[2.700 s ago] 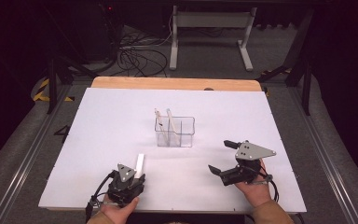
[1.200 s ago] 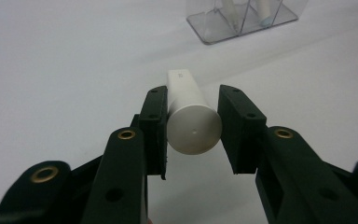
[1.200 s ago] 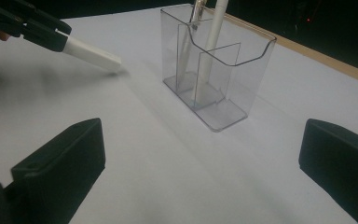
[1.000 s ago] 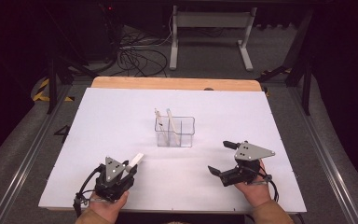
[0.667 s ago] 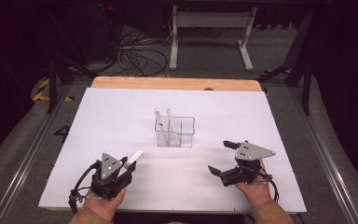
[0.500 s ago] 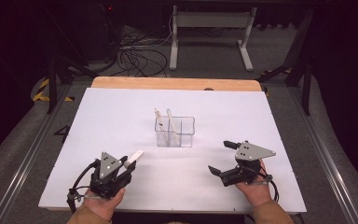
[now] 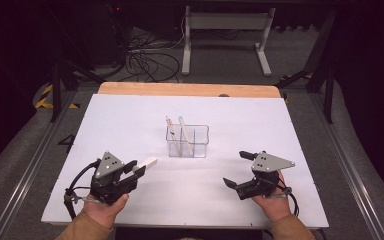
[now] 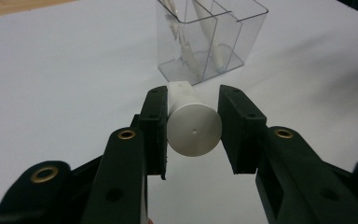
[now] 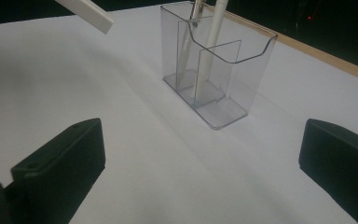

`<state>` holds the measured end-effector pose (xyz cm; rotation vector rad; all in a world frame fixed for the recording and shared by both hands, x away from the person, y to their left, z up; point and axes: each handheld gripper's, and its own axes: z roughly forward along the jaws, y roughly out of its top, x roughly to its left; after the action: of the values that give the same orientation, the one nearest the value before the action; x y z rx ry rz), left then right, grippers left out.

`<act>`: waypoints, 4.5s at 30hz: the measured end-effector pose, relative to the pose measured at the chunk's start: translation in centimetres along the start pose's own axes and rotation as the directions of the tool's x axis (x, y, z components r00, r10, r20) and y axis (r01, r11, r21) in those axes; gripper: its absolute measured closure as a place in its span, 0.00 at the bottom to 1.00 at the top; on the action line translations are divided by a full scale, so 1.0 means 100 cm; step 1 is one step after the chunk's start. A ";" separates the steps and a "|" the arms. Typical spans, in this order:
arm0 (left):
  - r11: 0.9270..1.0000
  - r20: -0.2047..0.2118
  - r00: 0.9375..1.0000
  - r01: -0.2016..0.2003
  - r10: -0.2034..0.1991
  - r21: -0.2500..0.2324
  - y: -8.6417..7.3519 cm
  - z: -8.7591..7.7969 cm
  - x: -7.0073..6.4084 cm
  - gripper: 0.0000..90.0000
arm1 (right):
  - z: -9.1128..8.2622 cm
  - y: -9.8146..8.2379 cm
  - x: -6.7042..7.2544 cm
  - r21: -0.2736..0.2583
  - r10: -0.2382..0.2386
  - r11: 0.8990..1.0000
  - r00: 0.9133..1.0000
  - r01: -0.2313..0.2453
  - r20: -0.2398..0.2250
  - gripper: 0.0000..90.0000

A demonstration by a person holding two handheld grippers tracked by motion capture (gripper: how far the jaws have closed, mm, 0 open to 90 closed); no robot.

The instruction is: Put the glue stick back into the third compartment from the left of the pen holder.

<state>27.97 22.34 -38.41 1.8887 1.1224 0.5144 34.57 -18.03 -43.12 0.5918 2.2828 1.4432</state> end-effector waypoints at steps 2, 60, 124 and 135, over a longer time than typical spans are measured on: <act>1.000 0.016 1.000 0.002 -0.002 -0.002 0.003 0.000 0.001 0.72 | 0.000 0.000 0.000 0.002 -0.001 1.000 1.000 0.001 -0.001 0.01; 0.991 0.170 0.976 -0.128 0.134 -0.048 0.097 0.038 -0.023 0.72 | 0.002 -0.002 -0.001 0.012 0.006 1.000 1.000 -0.006 -0.013 0.01; 0.982 0.210 0.961 -0.186 0.178 0.019 0.126 0.140 -0.042 0.51 | 0.001 -0.004 -0.002 0.019 0.003 1.000 1.000 -0.002 -0.016 0.01; 0.971 0.228 0.944 -0.229 0.237 -0.060 0.123 0.123 -0.041 0.30 | 0.001 -0.004 -0.002 0.017 0.005 1.000 1.000 -0.004 -0.016 0.01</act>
<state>40.59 10.31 -34.57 2.0058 0.7375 0.4237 34.78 -18.21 -43.52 0.5931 2.3095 1.4368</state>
